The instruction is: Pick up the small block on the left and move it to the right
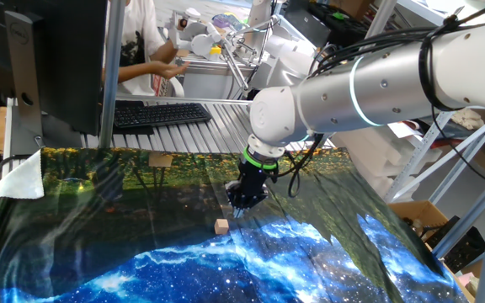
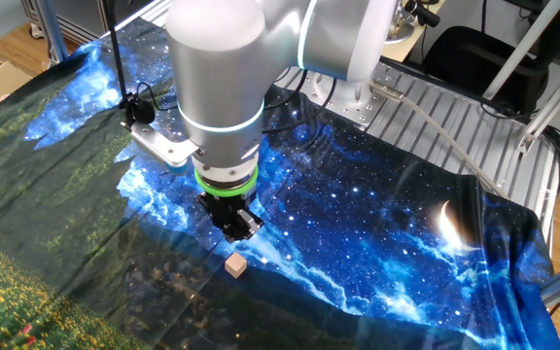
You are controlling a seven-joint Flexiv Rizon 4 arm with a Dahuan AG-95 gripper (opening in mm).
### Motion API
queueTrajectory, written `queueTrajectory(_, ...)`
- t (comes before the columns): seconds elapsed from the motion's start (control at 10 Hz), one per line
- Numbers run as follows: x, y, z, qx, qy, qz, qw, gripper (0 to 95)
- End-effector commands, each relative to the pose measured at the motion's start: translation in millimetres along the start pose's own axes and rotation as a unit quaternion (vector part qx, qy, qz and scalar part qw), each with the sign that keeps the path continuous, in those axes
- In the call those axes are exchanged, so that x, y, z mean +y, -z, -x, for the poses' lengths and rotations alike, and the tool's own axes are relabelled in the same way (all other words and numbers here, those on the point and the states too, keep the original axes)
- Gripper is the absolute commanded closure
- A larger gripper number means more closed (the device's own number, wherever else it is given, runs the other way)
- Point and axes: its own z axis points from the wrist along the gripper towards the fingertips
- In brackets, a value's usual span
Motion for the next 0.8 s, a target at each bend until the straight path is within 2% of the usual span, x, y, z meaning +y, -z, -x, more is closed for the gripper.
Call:
queueTrajectory(0.1,-0.2,0.3,0.2,-0.003,-0.005,0.004,1.0,95.0)
queueTrajectory(0.5,-0.6,0.9,0.0,-0.007,-0.009,0.006,0.9999,95.0)
queueTrajectory(0.8,-0.7,1.2,-0.2,-0.005,-0.009,0.013,0.9999,95.0)
